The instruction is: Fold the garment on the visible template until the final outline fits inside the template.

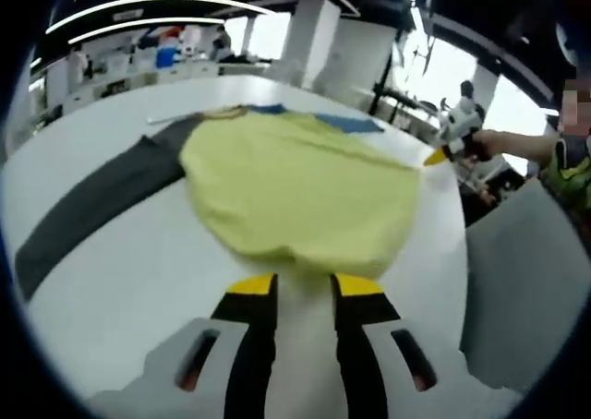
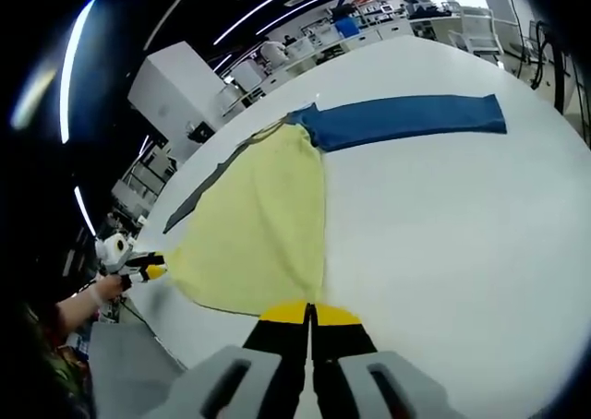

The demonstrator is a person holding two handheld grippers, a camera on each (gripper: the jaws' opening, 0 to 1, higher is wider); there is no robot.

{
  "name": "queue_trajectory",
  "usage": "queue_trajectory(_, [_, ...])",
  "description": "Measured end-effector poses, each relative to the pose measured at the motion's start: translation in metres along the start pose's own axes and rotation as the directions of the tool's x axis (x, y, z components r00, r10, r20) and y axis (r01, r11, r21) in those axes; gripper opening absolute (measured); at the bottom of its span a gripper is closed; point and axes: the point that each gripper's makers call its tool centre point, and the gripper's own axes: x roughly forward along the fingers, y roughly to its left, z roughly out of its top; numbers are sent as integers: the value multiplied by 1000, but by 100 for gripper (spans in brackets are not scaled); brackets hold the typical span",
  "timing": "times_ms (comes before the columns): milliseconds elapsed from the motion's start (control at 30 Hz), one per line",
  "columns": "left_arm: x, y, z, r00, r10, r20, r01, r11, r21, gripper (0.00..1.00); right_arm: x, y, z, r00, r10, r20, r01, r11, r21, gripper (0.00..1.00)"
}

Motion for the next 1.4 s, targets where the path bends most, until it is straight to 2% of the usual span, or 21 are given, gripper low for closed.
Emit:
queue_trajectory(167, [6, -7, -2, 1000, -13, -7, 13, 1000, 2, 16, 1, -3, 3, 1000, -6, 9, 6, 1000, -10, 0])
queue_trajectory(433, [2, 9, -8, 1000, -8, 7, 8, 1000, -20, 9, 16, 3, -3, 1000, 10, -20, -11, 1000, -17, 1])
queue_trajectory(500, [1, 10, -9, 1000, -7, 7, 7, 1000, -25, 4, 20, 1, -4, 1000, 11, -28, -12, 1000, -19, 1])
queue_trajectory(533, [-1, 11, -10, 1000, -7, 9, 7, 999, -35, 1, 23, 0, -5, 999, 11, -33, -12, 1000, -19, 1])
queue_trajectory(733, [-4, 8, -12, 1000, -2, 17, 4, 996, -94, 1, 25, 3, -8, 999, 14, -38, -14, 1000, -12, 0])
queue_trajectory(767, [-6, 7, -13, 1000, -9, 17, 11, 992, -124, 1, 25, 4, -8, 999, 14, -38, -14, 1000, -14, 0])
queue_trajectory(833, [-8, 7, -16, 1000, -17, -1, 17, 986, -166, 1, 25, 4, -8, 999, 13, -34, -14, 1000, -12, 0])
queue_trajectory(1133, [-21, 3, -13, 999, -36, -37, 27, 978, -209, 0, 24, 7, -8, 999, 14, -36, -14, 1000, -12, 0])
queue_trajectory(1200, [-22, 3, -17, 998, -40, -53, 28, 975, -220, 0, 22, 7, -7, 999, 12, -33, -12, 1000, -13, 0])
queue_trajectory(1267, [-23, 7, -23, 996, -50, -70, 29, 962, -270, 0, 20, 4, -8, 999, 1, -41, -2, 1000, -15, 0])
queue_trajectory(1400, [-22, 6, -31, 994, -55, -92, 24, 950, -310, 0, 18, 1, -9, 999, -6, -42, 5, 1000, -11, 0])
